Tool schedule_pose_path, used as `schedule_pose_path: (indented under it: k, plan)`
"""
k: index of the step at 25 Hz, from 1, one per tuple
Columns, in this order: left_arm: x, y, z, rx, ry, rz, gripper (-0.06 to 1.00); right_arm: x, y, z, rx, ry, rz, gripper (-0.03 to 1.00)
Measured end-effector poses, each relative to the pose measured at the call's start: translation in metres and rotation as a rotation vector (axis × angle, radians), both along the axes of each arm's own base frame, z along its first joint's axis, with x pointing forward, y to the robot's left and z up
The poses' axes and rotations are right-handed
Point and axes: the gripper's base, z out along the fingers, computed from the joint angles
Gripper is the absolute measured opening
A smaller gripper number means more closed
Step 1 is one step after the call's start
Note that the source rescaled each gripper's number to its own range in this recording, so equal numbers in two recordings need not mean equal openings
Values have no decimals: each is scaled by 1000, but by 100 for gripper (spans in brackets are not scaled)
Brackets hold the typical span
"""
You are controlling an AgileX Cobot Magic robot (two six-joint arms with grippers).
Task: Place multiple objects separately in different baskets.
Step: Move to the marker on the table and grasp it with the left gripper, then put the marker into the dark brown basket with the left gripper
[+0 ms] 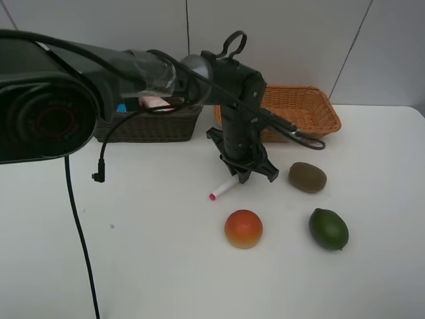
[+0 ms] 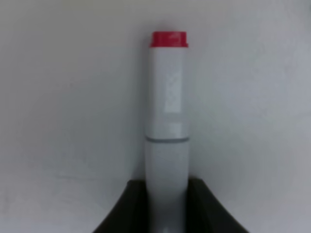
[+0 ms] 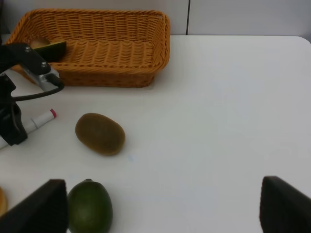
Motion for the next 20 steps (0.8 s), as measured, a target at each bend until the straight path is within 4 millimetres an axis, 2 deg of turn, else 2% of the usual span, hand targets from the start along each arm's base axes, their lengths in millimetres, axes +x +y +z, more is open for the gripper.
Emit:
schedule_pose_path:
  k: [2, 6, 8, 10, 13, 16, 20]
  plan:
    - [-1, 1, 24, -23, -22, 0, 0, 0, 0, 0, 0, 0, 0, 100]
    - [3, 14, 102, -122, -139, 18, 0, 0, 0, 0, 0, 0, 0, 100]
    - [13, 33, 136, -155, -212, 47, 0, 0, 0, 0, 0, 0, 0, 100]
    - [29, 57, 157, -164, -273, 93, 0, 0, 0, 0, 0, 0, 0, 100]
    - [60, 100, 164, -160, -322, 193, 0, 0, 0, 0, 0, 0, 0, 100]
    - [91, 143, 157, -152, -343, 296, 0, 0, 0, 0, 0, 0, 0, 100]
    - [116, 175, 146, -167, -390, 369, 0, 0, 0, 0, 0, 0, 0, 100]
